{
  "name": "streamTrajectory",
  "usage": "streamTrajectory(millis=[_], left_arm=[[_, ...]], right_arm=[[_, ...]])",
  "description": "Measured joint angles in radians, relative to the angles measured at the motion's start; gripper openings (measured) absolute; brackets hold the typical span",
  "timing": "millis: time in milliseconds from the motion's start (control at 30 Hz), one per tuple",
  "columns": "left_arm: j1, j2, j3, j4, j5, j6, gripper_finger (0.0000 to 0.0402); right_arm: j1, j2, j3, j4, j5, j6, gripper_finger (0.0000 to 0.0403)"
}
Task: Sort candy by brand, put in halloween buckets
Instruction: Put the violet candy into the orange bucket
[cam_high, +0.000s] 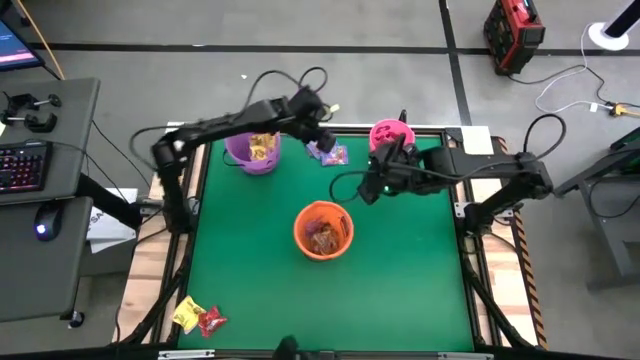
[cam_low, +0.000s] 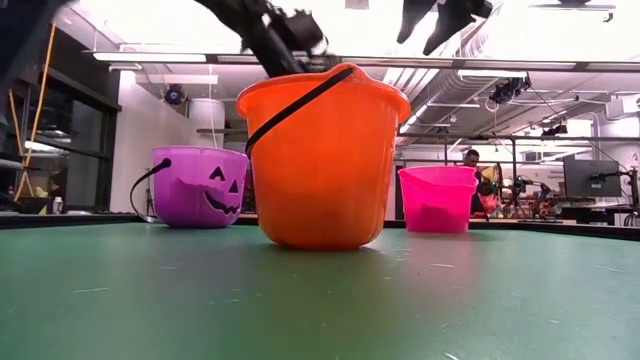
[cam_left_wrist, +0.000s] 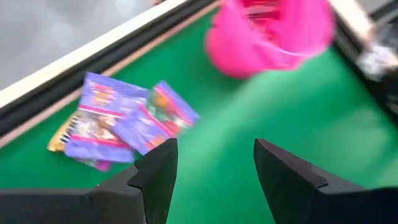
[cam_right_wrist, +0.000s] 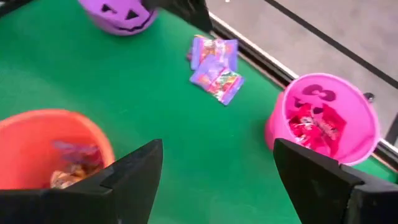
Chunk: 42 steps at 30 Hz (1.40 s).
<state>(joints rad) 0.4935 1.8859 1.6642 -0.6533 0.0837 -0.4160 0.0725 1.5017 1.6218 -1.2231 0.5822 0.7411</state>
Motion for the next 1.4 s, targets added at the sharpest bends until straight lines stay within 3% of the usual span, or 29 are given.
streamTrajectory(millis=[333, 633, 1033, 1133, 1333, 1400], left_arm=[[0.079, 0.291, 0.172, -0.108, 0.005, 0.001, 0.0200], [0.099, 0.380, 0.179, -0.199, 0.062, 0.239, 0.0200], [0.099, 0.436, 0.180, -0.124, 0.064, 0.245, 0.0197], [0.094, 0.436, 0.180, -0.141, 0.063, 0.285, 0.0170], [0.065, 0.430, 0.179, -0.168, 0.024, 0.359, 0.0022], [0.064, 0.423, 0.179, -0.177, 0.032, 0.373, 0.0012]], right_arm=[[-0.106, 0.000, 0.000, 0.058, -0.074, -0.108, 0.0300], [-0.166, 0.000, 0.000, 0.102, -0.083, -0.057, 0.0300], [-0.199, 0.000, 0.000, 0.138, -0.086, 0.049, 0.0300], [-0.199, 0.000, 0.000, 0.138, -0.085, 0.066, 0.0300], [-0.199, 0.000, 0.000, 0.138, -0.071, 0.064, 0.0300], [-0.199, 0.000, 0.000, 0.138, -0.070, 0.063, 0.0300]])
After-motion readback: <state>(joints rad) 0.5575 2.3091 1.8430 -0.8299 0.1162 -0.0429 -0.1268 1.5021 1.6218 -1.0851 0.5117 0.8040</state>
